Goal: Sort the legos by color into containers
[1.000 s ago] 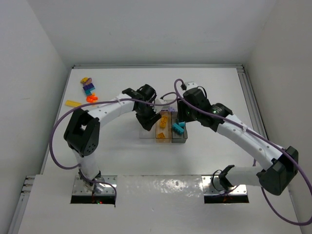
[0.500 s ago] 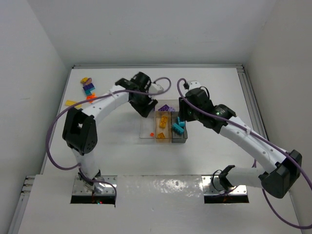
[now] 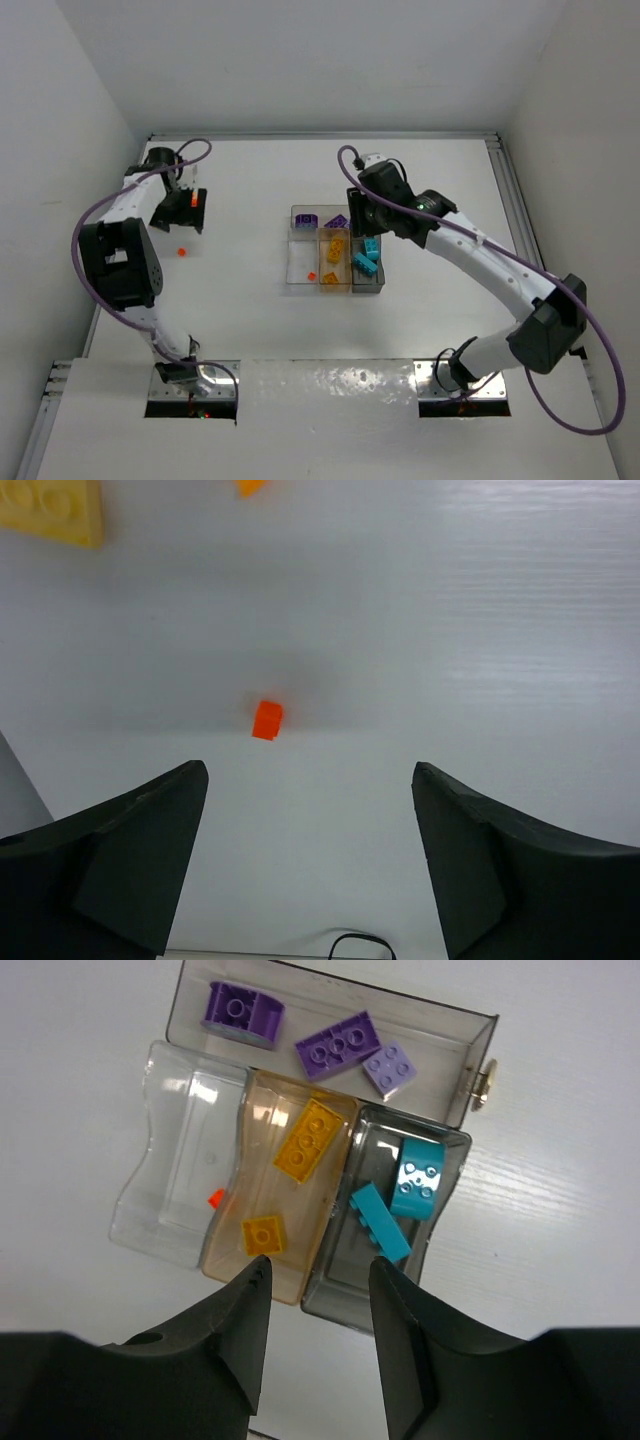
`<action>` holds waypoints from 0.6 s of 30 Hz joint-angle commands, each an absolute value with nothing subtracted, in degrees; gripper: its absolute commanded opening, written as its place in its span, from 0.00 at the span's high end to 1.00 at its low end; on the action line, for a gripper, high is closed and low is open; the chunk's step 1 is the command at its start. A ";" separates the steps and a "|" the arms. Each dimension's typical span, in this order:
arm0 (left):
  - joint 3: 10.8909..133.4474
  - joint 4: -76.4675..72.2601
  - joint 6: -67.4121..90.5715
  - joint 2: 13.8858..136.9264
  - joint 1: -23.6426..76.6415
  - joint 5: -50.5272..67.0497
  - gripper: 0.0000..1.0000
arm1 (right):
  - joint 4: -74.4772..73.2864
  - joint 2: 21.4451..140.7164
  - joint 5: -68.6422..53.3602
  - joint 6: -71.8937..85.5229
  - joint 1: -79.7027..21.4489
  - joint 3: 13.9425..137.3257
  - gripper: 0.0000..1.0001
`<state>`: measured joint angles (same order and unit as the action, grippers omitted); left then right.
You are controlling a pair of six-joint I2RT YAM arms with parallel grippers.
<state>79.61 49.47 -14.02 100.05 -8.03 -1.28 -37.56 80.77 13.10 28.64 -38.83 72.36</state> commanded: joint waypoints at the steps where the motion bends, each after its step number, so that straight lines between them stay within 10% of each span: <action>1: 78.40 45.27 -12.57 104.58 -14.05 -2.55 0.21 | -38.15 83.40 10.20 29.35 -39.11 76.81 0.57; 12: 77.08 40.70 -13.63 112.41 -16.52 3.34 0.28 | -39.63 84.20 11.42 29.97 -39.11 78.40 0.61; 18: 76.73 42.27 -13.45 113.56 -17.14 5.18 0.62 | -40.78 83.58 12.65 30.06 -39.11 78.66 0.62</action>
